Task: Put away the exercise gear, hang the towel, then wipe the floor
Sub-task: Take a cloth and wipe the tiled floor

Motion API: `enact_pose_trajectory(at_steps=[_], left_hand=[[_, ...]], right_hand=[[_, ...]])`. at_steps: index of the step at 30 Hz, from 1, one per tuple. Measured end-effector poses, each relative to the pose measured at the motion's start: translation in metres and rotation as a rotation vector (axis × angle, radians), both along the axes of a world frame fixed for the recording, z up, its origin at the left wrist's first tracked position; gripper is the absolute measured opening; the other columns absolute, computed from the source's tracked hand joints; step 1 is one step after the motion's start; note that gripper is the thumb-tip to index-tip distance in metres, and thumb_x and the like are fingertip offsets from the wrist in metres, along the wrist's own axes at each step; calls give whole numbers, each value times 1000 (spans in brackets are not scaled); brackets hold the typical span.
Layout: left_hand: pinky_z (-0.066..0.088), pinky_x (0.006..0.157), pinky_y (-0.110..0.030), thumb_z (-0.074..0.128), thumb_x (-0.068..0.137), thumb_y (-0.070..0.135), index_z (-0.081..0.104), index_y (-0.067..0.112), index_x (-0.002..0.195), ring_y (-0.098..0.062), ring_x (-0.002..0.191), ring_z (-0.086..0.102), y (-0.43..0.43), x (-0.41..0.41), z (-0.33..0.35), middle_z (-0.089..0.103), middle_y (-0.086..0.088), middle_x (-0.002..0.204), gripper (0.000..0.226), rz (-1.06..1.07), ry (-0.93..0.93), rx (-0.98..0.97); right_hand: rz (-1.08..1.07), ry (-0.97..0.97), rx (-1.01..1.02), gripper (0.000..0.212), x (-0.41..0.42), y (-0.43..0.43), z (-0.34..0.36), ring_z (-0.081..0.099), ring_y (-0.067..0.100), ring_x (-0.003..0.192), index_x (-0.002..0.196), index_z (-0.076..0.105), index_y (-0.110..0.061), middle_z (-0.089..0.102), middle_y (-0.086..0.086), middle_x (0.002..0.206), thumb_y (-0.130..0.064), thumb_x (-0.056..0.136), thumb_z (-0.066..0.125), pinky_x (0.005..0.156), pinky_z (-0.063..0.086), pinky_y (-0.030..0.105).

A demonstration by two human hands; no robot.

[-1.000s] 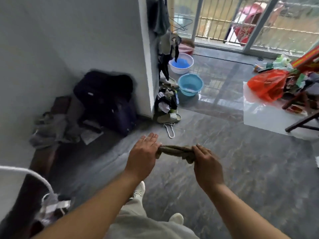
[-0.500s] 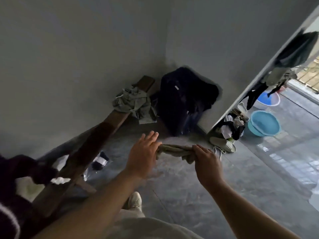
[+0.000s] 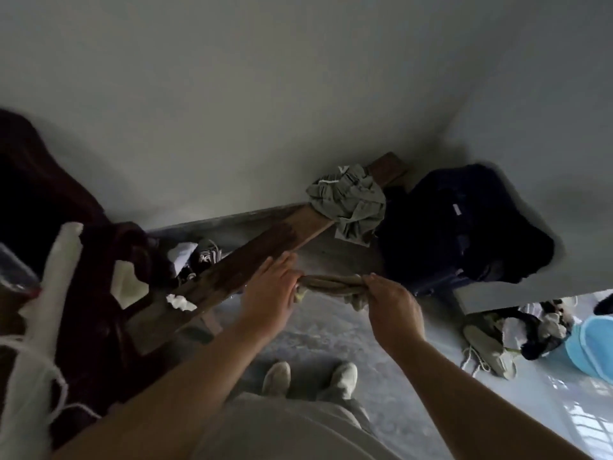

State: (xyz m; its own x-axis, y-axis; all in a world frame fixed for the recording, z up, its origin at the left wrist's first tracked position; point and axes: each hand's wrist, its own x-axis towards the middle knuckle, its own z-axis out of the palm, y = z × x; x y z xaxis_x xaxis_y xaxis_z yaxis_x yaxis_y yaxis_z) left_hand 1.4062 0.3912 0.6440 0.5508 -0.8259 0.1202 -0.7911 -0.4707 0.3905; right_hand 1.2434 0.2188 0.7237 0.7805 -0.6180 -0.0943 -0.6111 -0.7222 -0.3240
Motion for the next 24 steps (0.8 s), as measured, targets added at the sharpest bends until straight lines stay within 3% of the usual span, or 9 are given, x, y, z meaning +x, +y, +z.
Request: enact_pose_trajectory(at_steps=[4, 13, 18, 24], left_hand=[[25, 120, -37, 44, 99, 22, 65, 20, 123, -17, 142, 40, 2, 18, -13, 53, -3, 147, 32, 98, 22, 43], [35, 116, -40, 55, 97, 15, 69, 15, 121, -18, 139, 45, 11, 38, -34, 56, -3, 144, 28, 509, 153, 153], [37, 115, -40, 57, 97, 15, 70, 16, 119, -19, 137, 48, 16, 52, -58, 58, -4, 141, 26, 614, 190, 191], [39, 114, -44, 50, 98, 18, 69, 13, 117, -21, 137, 48, 16, 96, -100, 58, -7, 142, 27, 647, 223, 180]], right_hand=[[138, 56, 32, 23, 43, -24, -21, 65, 11, 87, 102, 67, -33, 67, -11, 94, -14, 92, 60, 75, 53, 26], [539, 235, 128, 33, 142, -55, -81, 60, 24, 112, 124, 61, -28, 65, 2, 122, -21, 100, 40, 91, 47, 35], [702, 313, 126, 37, 186, -57, -106, 55, 21, 123, 130, 60, -24, 62, -1, 132, -13, 97, 47, 102, 40, 32], [706, 273, 164, 44, 246, -58, -152, 53, 27, 128, 138, 57, -20, 58, 4, 139, -8, 96, 53, 107, 43, 40]])
